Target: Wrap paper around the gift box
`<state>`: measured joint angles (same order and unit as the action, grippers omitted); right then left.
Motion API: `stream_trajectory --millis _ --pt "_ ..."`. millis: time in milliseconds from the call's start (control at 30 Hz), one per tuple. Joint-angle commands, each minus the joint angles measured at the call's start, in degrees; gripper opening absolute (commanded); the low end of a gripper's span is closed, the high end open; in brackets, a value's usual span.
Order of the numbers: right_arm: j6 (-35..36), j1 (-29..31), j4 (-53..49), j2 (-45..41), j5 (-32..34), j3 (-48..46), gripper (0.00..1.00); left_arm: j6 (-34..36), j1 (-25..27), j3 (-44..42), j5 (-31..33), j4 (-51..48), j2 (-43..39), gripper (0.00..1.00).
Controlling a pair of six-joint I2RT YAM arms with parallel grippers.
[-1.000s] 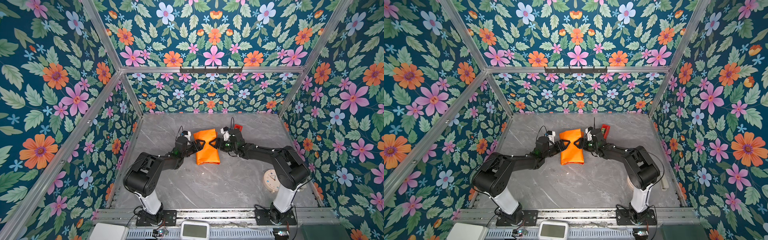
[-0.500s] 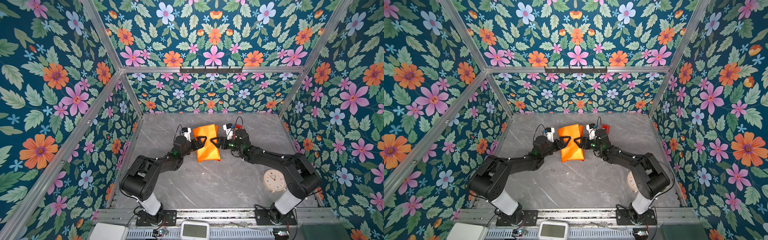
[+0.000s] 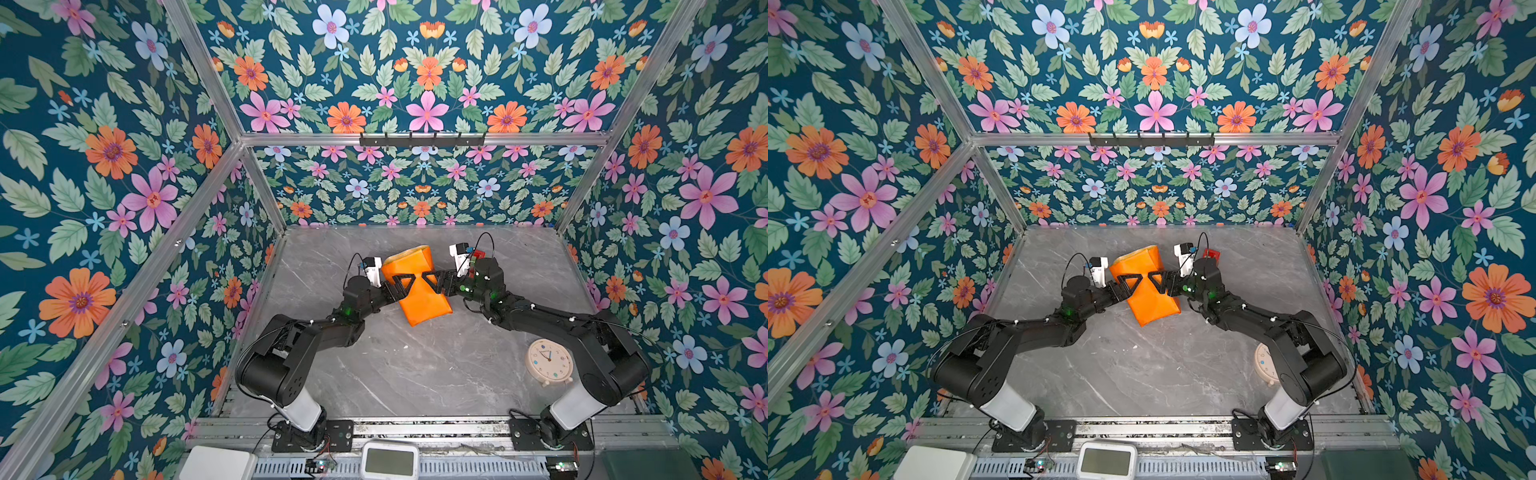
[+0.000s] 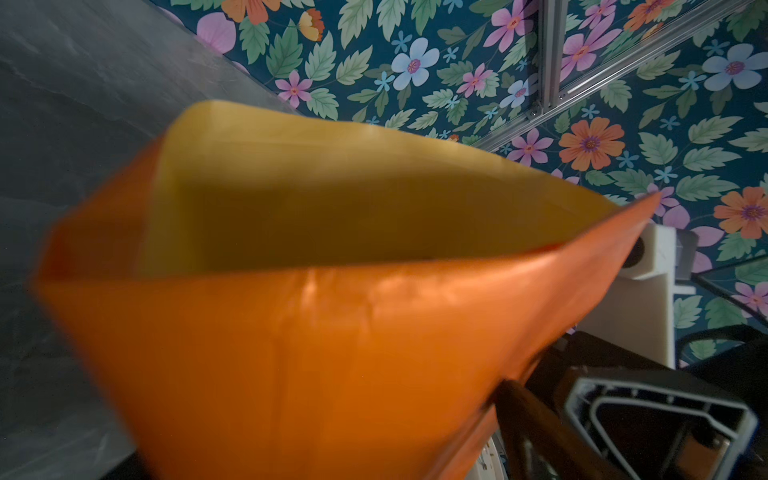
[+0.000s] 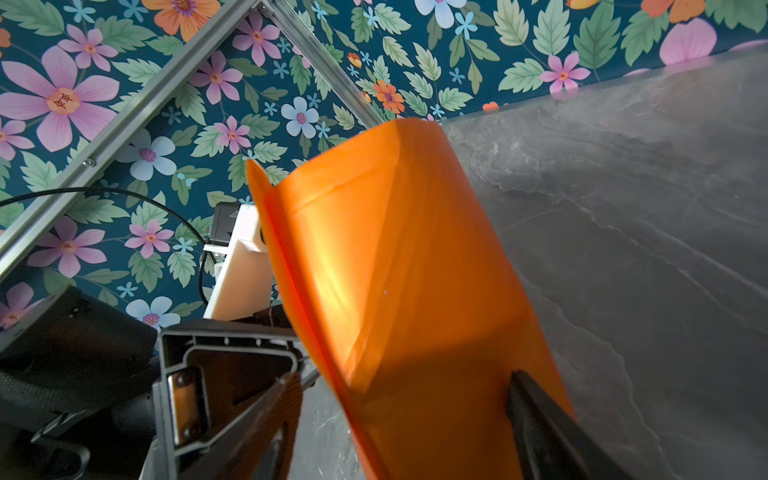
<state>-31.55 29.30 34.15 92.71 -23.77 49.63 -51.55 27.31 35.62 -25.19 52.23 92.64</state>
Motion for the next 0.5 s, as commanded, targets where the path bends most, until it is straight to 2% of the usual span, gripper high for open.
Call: stream_trajectory --millis 0,467 --pt "-0.2 0.5 2.2 -0.3 -4.7 -0.4 0.77 -1.4 0.5 -0.1 -5.7 7.1 -0.8 1.0" --pt "-0.8 0.6 4.9 0.1 -3.9 -3.0 0.77 -1.9 0.2 -1.7 -5.7 7.1 -1.9 0.99"
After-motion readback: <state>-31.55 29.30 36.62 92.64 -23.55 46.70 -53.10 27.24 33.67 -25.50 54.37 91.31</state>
